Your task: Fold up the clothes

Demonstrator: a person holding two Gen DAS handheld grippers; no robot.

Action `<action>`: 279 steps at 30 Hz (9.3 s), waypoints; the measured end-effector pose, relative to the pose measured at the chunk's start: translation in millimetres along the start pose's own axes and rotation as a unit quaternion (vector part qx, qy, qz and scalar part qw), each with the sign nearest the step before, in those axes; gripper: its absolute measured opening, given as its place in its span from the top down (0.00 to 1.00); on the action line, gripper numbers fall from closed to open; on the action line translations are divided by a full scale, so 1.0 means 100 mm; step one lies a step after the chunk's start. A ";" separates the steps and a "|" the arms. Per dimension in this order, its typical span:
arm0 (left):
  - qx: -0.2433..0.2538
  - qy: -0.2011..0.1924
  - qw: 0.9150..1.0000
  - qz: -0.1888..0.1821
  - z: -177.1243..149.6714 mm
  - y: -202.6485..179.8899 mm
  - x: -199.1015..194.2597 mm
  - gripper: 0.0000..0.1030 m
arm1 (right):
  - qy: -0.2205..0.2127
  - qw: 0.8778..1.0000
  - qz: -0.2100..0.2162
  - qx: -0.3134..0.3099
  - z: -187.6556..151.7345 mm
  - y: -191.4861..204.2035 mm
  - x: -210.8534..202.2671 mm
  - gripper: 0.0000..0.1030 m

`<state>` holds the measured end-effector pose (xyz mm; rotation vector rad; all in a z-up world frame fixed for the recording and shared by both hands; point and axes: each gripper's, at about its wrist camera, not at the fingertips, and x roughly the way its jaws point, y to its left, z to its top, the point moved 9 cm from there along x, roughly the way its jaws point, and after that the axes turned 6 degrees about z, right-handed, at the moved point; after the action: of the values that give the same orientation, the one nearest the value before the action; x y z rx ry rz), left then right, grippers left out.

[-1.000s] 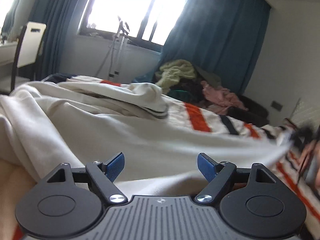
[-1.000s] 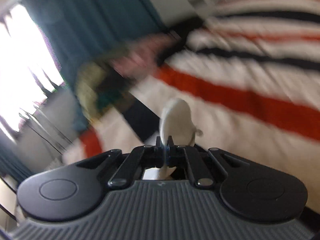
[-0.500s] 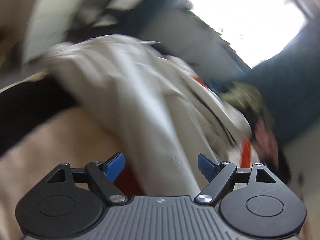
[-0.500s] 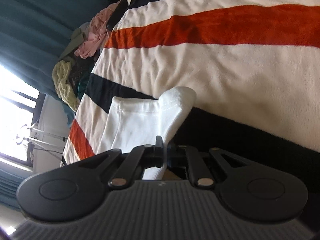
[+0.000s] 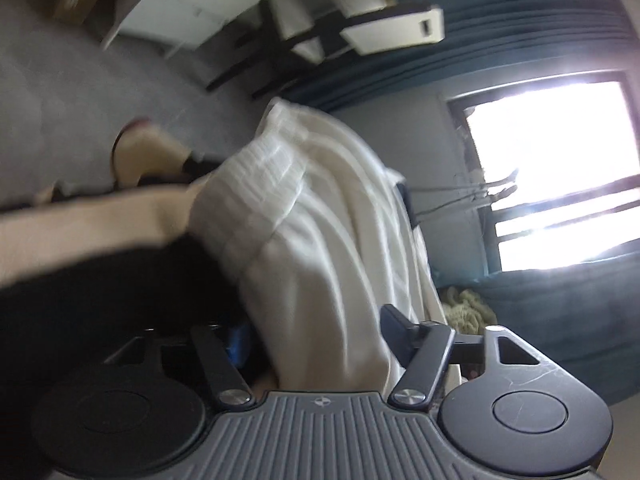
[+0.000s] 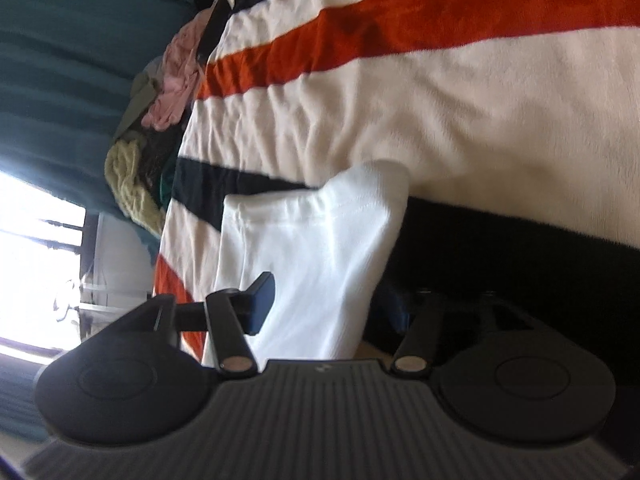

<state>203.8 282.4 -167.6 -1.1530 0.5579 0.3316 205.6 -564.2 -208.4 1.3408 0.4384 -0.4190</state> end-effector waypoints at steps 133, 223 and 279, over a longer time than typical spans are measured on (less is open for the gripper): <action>0.461 -0.110 0.881 -0.004 -1.77 -1.91 -0.52 0.06 | 0.025 0.813 0.194 -0.548 -2.62 1.50 -0.25 0.31; 0.341 -0.065 0.938 -0.017 -1.59 -1.36 0.30 0.06 | -0.111 0.946 0.095 -0.289 0.21 1.59 1.30 0.90; 0.088 0.034 0.986 0.136 -0.35 0.16 -1.17 0.06 | -0.034 0.887 0.060 -0.457 -1.24 1.18 -1.16 0.20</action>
<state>91.3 260.2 -122.7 -0.9208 0.7924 0.4677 162.0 -416.8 -70.7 0.4233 0.4110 -0.1109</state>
